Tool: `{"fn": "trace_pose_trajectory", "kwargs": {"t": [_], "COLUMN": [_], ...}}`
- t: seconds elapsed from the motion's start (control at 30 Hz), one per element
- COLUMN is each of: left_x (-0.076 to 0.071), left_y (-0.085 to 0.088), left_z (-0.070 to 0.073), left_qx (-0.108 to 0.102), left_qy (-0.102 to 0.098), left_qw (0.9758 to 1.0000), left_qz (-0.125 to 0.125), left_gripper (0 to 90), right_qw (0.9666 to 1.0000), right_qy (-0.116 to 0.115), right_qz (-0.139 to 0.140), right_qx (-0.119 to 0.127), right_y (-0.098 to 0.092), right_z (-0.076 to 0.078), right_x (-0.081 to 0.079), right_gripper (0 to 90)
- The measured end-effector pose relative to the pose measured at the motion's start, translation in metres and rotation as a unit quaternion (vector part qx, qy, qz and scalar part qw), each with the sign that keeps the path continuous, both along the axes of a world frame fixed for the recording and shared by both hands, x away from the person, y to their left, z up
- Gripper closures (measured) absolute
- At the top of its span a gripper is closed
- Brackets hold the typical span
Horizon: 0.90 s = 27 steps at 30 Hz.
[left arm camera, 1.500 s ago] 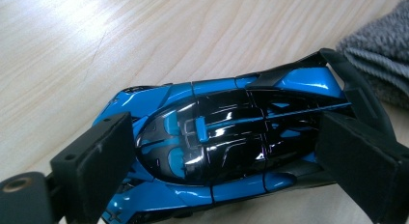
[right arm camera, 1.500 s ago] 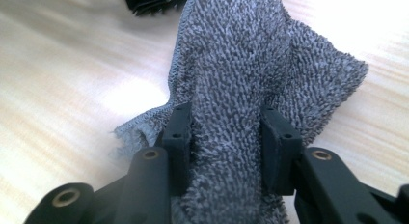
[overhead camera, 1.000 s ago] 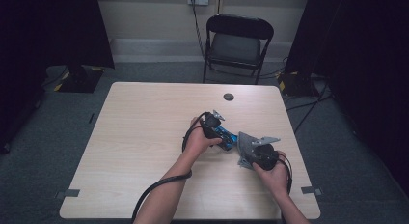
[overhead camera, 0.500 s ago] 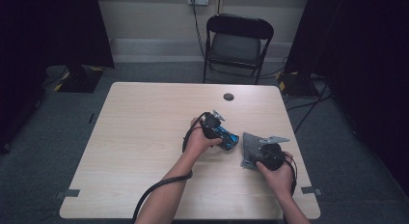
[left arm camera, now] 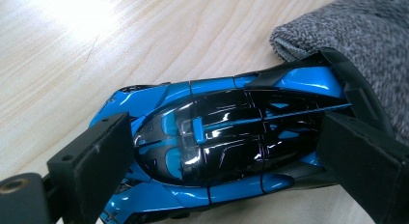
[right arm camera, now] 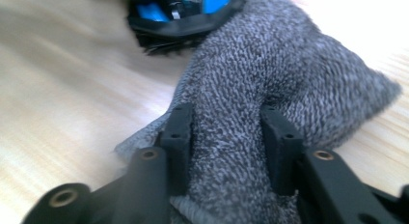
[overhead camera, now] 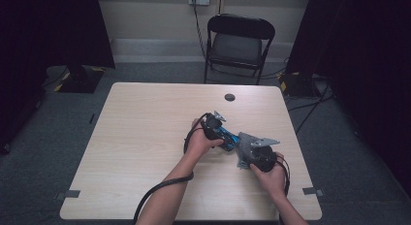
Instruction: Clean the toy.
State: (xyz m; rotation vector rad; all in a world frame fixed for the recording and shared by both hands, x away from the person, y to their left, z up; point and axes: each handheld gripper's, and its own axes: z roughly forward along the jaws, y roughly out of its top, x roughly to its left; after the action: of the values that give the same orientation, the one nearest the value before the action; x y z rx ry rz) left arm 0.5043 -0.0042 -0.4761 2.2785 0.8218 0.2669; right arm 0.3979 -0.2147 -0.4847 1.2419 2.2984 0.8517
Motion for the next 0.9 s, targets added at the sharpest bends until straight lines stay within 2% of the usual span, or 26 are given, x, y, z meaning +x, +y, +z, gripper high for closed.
{"fn": "trace_pose_trajectory", "kwargs": {"t": [0.17,0.3,0.33,0.47,0.63,0.9], "left_x": [0.0,0.0,0.0,0.0,-0.001,-0.002], "left_y": [0.0,-0.001,0.0,0.0,0.001,0.0], "left_z": [0.0,0.0,0.0,0.0,-0.001,-0.001], "left_qx": [0.0,0.002,0.002,-0.002,-0.003,-0.003], "left_qy": [-0.002,0.0,0.0,-0.001,-0.005,-0.004], "left_qw": [1.0,1.0,1.0,1.0,1.0,0.9999], "left_qz": [0.002,0.002,0.002,0.004,0.006,0.009], "left_gripper": [5.4,5.2,5.2,5.2,5.2,5.2], "right_qw": [0.9997,0.9985,0.9976,0.9947,0.9911,0.9856], "right_qy": [0.008,0.019,0.025,0.039,0.048,0.065], "right_qz": [0.018,0.046,0.054,0.081,0.111,0.14], "right_qx": [0.012,0.023,0.034,0.05,0.057,0.069], "right_y": [0.001,0.003,0.004,0.01,0.014,0.018], "right_z": [0.001,0.002,0.002,0.002,0.002,0.003], "right_x": [-0.002,-0.004,-0.004,-0.008,-0.01,-0.014], "right_gripper": [66.6,68.9,69.2,69.7,70.0,70.5]}}
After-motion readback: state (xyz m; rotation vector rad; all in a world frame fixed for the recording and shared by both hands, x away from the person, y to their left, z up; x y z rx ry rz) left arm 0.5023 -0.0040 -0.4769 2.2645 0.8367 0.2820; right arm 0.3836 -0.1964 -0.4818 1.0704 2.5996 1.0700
